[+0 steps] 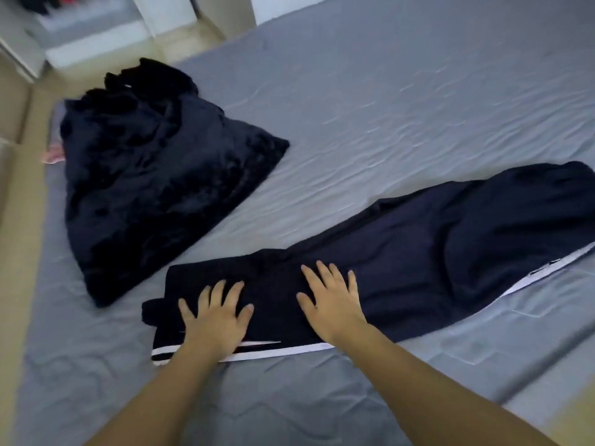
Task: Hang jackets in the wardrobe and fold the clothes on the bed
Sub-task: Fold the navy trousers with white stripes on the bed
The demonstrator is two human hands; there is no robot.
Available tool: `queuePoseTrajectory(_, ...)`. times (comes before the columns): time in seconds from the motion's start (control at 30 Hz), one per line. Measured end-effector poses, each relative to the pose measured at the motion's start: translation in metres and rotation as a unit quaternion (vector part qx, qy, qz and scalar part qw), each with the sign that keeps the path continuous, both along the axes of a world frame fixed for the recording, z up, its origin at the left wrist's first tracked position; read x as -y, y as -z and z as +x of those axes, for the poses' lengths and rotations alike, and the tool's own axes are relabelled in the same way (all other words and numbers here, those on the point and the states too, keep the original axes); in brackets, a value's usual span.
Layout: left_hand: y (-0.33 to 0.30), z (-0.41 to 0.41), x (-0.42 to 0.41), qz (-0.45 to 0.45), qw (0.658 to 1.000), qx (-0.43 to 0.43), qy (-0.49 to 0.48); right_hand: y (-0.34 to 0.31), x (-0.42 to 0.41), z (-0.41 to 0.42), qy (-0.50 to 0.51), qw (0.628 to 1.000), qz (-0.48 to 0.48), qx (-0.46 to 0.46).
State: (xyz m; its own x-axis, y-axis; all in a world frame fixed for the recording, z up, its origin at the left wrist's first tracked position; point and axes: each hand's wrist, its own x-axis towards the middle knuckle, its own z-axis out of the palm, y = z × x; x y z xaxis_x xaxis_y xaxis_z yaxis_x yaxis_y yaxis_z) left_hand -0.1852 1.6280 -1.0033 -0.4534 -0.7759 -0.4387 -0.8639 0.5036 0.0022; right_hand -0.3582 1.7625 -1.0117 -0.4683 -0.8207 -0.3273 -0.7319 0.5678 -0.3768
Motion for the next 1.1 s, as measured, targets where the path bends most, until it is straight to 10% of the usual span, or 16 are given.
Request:
queuePoseTrajectory(0.27, 0.077, 0.044, 0.002, -0.236, 0.937, -0.255, 0.029, 0.066, 0.013, 0.017, 0.020, 0.979, -0.110, -0.173)
queuePoseTrajectory(0.5, 0.023, 0.084, 0.005, -0.161, 0.959, -0.211, -0.095, 0.019, 0.013, 0.023, 0.033, 0.988, -0.089, -0.121)
queuePoseTrajectory(0.8, 0.011, 0.088, 0.039, -0.236, 0.935, -0.238, 0.114, 0.004, 0.055, -0.028, -0.077, 0.973, -0.034, -0.215)
queuePoseTrajectory(1.1, 0.037, 0.029, 0.114, -0.186, 0.960, -0.203, 0.059, 0.034, 0.095, -0.080, -0.111, 0.936, -0.122, -0.310)
